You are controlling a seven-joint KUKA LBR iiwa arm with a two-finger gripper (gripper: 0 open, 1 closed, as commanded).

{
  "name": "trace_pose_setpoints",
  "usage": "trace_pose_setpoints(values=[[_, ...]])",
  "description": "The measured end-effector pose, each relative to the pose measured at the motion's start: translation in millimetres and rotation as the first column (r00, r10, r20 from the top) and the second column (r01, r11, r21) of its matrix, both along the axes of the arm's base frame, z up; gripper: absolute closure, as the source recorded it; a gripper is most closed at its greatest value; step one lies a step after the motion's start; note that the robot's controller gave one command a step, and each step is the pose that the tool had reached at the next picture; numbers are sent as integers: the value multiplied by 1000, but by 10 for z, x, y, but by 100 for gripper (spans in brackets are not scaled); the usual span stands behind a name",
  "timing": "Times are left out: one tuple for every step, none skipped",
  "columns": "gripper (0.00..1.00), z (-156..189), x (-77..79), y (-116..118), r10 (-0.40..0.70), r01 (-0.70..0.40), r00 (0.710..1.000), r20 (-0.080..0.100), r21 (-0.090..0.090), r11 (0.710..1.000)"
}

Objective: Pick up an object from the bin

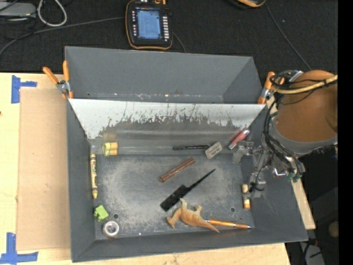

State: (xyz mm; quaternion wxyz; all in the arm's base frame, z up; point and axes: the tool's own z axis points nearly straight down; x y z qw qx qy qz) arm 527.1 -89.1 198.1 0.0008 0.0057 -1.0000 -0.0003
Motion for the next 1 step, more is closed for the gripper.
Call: trace_pose_setpoints(values=[[0, 0, 0, 0, 0, 0, 1000, 0, 0, 1000]])
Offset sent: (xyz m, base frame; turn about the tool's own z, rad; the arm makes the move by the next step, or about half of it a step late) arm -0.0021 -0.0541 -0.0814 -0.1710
